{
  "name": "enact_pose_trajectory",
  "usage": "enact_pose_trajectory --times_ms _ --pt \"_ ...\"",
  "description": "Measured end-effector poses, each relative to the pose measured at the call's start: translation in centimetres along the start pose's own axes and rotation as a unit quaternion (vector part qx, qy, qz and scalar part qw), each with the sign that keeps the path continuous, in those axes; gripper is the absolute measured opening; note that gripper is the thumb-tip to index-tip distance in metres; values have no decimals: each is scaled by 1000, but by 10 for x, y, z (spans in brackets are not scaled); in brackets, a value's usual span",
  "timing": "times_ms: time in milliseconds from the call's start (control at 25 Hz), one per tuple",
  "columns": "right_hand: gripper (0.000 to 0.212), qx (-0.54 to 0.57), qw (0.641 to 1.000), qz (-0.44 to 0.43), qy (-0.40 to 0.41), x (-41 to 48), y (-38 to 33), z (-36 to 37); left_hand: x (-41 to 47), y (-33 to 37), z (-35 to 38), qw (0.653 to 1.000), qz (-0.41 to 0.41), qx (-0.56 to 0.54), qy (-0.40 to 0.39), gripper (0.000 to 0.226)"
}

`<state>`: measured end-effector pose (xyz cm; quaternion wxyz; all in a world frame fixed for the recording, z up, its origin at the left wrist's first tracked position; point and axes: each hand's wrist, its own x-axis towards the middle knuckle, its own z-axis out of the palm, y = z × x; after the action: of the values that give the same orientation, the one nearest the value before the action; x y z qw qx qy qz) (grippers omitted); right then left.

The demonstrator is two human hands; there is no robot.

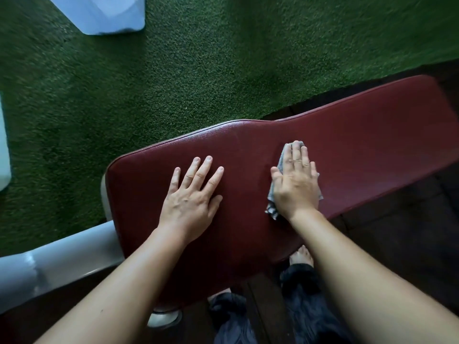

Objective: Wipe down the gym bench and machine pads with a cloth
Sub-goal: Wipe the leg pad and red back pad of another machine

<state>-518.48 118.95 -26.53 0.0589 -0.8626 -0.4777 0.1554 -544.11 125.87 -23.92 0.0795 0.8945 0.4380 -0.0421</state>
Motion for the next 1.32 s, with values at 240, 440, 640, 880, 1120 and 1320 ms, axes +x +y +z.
enact_pose_trajectory --times_ms 240,440,640,880,1120,1320 --pt "74 -48 931 -356 -63 -97 -73 28 -8 -23 -2 1000 -15 -1 27 66" --pt "78 -18 991 -129 -24 33 -18 -5 -15 -37 -3 999 -45 3 29 65" --pt "78 -10 986 -162 -29 6 -112 16 -16 -40 1 998 -45 -10 44 63" --pt "76 -39 979 -200 -31 34 -53 2 -15 -43 5 998 -42 -7 51 63" --pt "80 -4 985 -172 -16 6 -129 21 -15 -49 4 994 -73 -13 76 66" --pt "74 -70 896 -434 -55 -19 -95 20 -29 -67 1 994 -76 -13 76 70"
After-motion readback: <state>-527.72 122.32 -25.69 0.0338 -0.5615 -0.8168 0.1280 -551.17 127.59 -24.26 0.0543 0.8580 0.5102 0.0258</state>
